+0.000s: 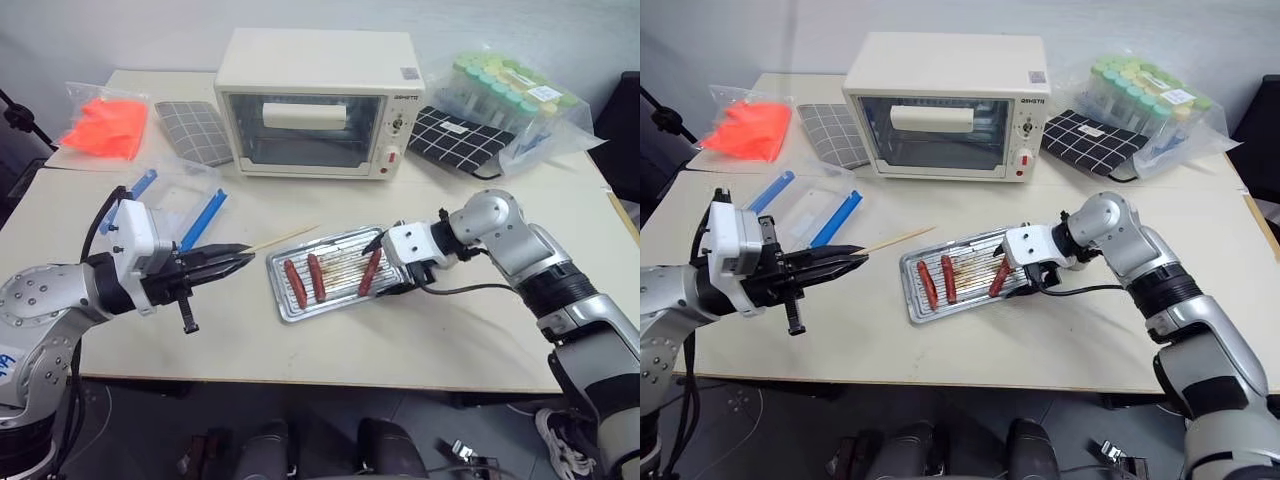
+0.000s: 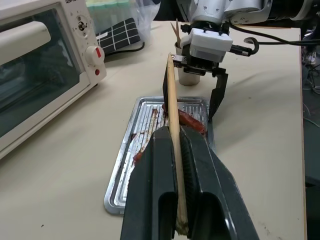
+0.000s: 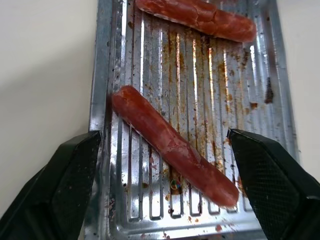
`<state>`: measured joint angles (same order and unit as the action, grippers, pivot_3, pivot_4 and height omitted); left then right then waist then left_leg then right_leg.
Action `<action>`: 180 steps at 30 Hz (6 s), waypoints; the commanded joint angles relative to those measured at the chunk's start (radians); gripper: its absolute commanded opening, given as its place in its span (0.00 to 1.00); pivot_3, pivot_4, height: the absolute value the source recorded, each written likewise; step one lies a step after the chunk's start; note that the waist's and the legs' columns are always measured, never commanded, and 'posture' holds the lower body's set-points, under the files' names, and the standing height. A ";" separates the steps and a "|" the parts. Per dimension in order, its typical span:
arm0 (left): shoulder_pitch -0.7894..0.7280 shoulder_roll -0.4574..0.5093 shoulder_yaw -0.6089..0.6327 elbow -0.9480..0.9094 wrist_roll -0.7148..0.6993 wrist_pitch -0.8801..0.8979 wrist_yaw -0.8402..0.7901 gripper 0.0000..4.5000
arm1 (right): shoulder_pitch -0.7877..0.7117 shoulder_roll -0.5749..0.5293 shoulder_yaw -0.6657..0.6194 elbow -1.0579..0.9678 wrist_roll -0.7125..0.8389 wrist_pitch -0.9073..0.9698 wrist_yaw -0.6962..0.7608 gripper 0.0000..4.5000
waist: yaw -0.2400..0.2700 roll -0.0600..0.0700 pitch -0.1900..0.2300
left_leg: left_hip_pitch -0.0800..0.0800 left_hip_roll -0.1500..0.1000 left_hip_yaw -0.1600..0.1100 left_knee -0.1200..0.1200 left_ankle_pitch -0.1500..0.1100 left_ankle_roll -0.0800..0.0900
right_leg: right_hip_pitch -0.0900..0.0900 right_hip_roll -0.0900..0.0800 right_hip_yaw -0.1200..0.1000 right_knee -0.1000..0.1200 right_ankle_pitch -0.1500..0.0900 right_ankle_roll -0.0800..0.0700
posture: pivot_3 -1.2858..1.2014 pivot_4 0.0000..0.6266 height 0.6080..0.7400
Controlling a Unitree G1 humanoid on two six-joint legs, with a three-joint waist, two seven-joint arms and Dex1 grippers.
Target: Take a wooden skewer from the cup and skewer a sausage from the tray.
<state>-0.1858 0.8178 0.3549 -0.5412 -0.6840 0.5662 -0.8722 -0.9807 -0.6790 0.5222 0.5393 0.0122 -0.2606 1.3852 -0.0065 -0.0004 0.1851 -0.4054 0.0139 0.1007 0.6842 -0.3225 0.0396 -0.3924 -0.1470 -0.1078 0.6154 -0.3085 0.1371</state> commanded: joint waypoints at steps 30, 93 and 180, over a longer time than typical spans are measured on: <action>-0.059 0.019 -0.016 0.004 -0.019 -0.021 0.023 0.00 | -0.030 0.161 -0.125 0.185 -0.069 -0.019 0.035 0.45 | -0.023 0.000 0.000 | 0.001 0.000 -0.003 0.000 0.001 -0.002 | 0.000 0.001 -0.001 0.004 -0.001 -0.001 | 0.52 0.24 1.00; -0.460 -0.001 -0.320 0.491 0.180 -0.267 -0.410 0.00 | -0.052 -0.152 -0.275 -0.688 0.282 0.954 0.095 0.03 | -0.017 0.000 0.000 | 0.001 -0.001 0.002 0.000 0.001 -0.002 | -0.003 0.000 -0.003 0.006 -0.001 -0.001 | 0.52 0.24 1.00; -0.615 -0.193 -0.456 0.542 0.293 -0.342 -0.430 0.00 | -0.104 -0.055 -0.224 -0.733 0.301 0.957 0.055 0.03 | -0.018 0.000 0.000 | 0.000 -0.001 0.001 0.001 0.001 -0.002 | -0.003 0.000 -0.004 0.007 -0.001 -0.001 | 0.52 0.24 1.00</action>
<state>-0.7707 0.6612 -0.0606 0.0364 -0.3865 0.2390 -1.3118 -1.0375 -0.7735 0.2974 -0.1366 0.2747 0.7078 1.4462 -0.0245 -0.0006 0.1851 -0.4050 0.0126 0.1018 0.6849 -0.3215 0.0378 -0.3954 -0.1474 -0.1118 0.6228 -0.3091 0.1361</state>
